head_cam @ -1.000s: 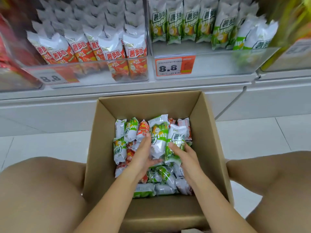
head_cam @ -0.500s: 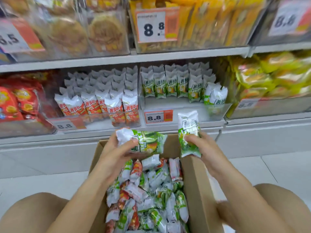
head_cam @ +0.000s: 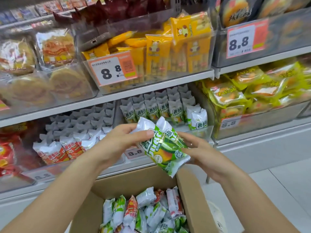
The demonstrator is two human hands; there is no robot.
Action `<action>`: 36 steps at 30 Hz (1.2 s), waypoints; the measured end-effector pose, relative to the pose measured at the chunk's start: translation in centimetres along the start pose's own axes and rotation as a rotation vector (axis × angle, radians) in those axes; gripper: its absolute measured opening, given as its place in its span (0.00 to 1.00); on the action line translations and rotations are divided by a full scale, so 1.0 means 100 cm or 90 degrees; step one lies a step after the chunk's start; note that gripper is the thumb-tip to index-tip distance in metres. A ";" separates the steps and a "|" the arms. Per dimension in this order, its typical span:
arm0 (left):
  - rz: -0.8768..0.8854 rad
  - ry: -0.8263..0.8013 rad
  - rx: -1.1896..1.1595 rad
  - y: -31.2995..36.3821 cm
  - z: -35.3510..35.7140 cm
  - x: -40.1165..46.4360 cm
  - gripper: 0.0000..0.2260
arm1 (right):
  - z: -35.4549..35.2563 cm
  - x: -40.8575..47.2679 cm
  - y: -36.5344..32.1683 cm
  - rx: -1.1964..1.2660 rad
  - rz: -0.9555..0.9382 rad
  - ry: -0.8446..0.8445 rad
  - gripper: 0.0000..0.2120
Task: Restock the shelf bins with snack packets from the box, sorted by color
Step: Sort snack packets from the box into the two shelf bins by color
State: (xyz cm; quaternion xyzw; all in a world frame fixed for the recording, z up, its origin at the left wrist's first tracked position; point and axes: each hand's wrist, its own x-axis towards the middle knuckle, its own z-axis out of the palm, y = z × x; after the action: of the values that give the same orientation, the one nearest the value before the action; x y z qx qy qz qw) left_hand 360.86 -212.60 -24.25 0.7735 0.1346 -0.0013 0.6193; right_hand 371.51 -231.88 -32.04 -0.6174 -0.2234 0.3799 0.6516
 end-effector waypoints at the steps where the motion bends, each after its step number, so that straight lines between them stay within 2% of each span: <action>1: 0.007 -0.011 0.017 0.002 0.003 0.006 0.20 | -0.006 -0.001 -0.001 0.007 0.002 -0.016 0.22; 3: 0.001 -0.045 0.042 0.003 0.007 0.015 0.25 | -0.014 -0.003 -0.007 -0.010 0.015 -0.052 0.23; 5: -0.014 -0.085 0.057 0.006 0.012 0.021 0.27 | -0.019 -0.005 -0.011 -0.013 0.034 -0.078 0.20; 12: -0.068 -0.176 0.065 -0.001 0.021 0.035 0.17 | -0.019 -0.002 -0.006 0.018 0.063 -0.068 0.21; 16: -0.069 -0.154 0.062 -0.002 0.010 0.039 0.20 | -0.017 0.002 -0.009 0.043 0.060 -0.057 0.17; 17: -0.063 -0.134 0.073 -0.001 0.006 0.042 0.22 | -0.018 0.003 -0.011 0.004 0.039 -0.025 0.17; 18: -0.051 -0.114 0.084 0.002 0.004 0.045 0.23 | -0.021 0.005 -0.011 -0.108 0.007 0.030 0.17; 21: 0.012 -0.007 0.139 0.009 -0.002 0.066 0.23 | -0.038 0.009 -0.009 -0.695 -0.042 0.241 0.24; 22: 0.040 0.044 0.179 0.010 -0.002 0.076 0.22 | -0.043 0.011 -0.008 -0.789 -0.025 0.263 0.27; 26: 0.165 0.157 0.295 0.006 0.009 0.119 0.11 | -0.057 0.017 -0.002 -0.771 0.104 0.197 0.32; 28: 0.185 0.164 0.362 0.001 0.014 0.138 0.11 | -0.062 0.018 -0.003 -0.772 0.109 0.179 0.32; 33: 0.126 -0.019 0.538 -0.013 0.026 0.175 0.20 | -0.069 0.017 -0.003 -0.792 0.107 0.177 0.31; 36: 0.086 -0.104 0.583 -0.022 0.039 0.191 0.29 | -0.068 0.018 0.000 -0.803 0.098 0.173 0.31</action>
State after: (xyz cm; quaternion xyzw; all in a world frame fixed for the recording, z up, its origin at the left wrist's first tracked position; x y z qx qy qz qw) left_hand 379.43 -211.99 -30.44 0.9716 0.0204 -0.0808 0.2213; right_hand 377.78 -234.85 -33.30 -0.9383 -0.2745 0.1396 0.1571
